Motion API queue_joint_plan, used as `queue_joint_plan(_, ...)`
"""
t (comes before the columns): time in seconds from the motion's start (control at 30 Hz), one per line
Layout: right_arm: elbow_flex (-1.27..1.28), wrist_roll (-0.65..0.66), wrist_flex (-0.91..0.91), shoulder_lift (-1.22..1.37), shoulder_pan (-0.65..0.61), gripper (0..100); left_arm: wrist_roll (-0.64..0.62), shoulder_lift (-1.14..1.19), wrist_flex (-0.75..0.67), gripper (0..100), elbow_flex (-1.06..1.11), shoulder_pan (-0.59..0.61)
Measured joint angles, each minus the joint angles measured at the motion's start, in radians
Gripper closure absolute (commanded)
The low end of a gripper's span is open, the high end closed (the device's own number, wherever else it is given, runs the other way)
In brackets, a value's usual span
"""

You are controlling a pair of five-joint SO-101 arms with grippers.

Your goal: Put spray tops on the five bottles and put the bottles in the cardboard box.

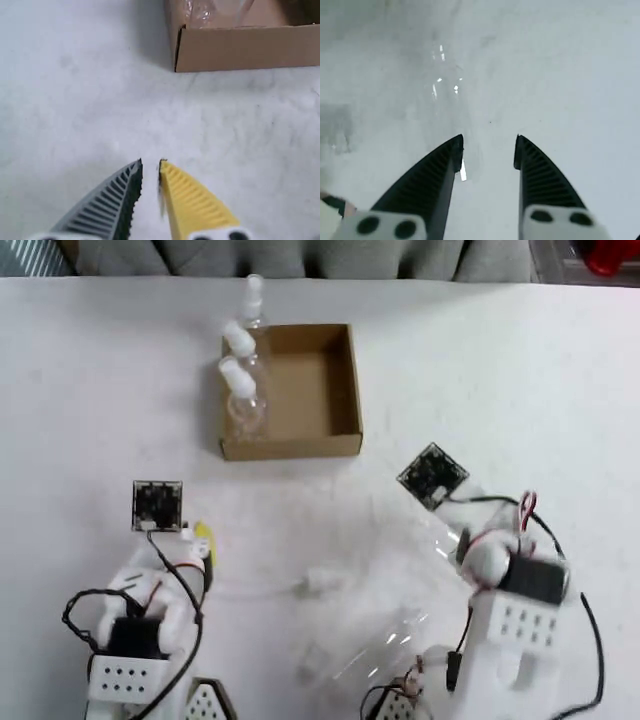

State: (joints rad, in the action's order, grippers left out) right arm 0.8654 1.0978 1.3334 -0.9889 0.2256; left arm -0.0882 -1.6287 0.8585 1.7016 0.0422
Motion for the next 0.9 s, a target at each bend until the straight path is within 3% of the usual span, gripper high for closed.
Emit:
queue_joint_plan(0.13,-0.19,0.1,0.132,0.293,-0.003,70.4,0.0,0.0,0.0,93,0.002,0.0)
queue_joint_plan(0.27,-0.344,0.143,0.155,0.592,-0.003,61.8,0.0,0.0,0.0,93,0.002,0.0)
queue_joint_plan(0.5,-0.465,0.169,0.149,0.904,-0.06,61.5,0.0,0.0,0.0,93,0.002,0.018)
queue_joint_plan(0.77,-0.44,0.172,0.106,0.933,-0.083,61.8,0.0,0.0,0.0,93,0.002,0.026)
queue_joint_plan(0.9,-0.333,0.172,0.002,0.921,-0.089,71.1,0.0,0.0,0.0,93,0.002,0.026)
